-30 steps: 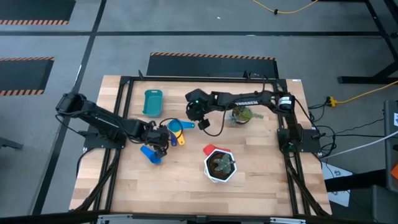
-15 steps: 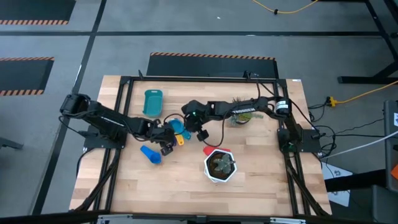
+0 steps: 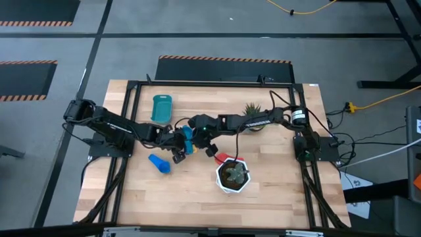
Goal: Nest measuring cups in basket
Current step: Adjust the nested measuring cups to an aligned position
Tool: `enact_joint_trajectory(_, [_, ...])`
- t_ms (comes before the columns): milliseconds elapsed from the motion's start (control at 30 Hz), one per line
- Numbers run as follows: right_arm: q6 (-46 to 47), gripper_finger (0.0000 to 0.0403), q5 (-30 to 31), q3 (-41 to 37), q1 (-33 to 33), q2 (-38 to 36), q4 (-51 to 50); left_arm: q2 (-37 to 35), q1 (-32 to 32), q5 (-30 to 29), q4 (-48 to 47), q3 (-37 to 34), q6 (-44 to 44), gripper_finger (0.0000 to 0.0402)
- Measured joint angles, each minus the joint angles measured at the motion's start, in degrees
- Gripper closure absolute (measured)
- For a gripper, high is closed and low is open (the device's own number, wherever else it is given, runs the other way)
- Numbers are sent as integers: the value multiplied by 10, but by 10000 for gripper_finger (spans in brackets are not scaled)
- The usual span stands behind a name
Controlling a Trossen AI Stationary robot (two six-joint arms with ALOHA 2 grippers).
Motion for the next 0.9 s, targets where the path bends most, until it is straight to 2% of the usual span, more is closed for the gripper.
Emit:
enact_joint_trajectory(300, [-2, 330, 88, 0, 17, -53, -30, 0, 0, 0, 2, 0, 1, 320])
enact_joint_trajectory(533, [27, 330, 118, 0, 8, -70, -102, 0, 0, 0, 3, 0, 1, 320])
enact_joint_trajectory(700, [75, 330, 94, 0, -19, -55, -114, 0, 0, 0, 3, 0, 0, 320])
enact_joint_trajectory(900, [108, 330, 10, 0, -39, -18, -83, 0, 0, 0, 3, 0, 0, 320])
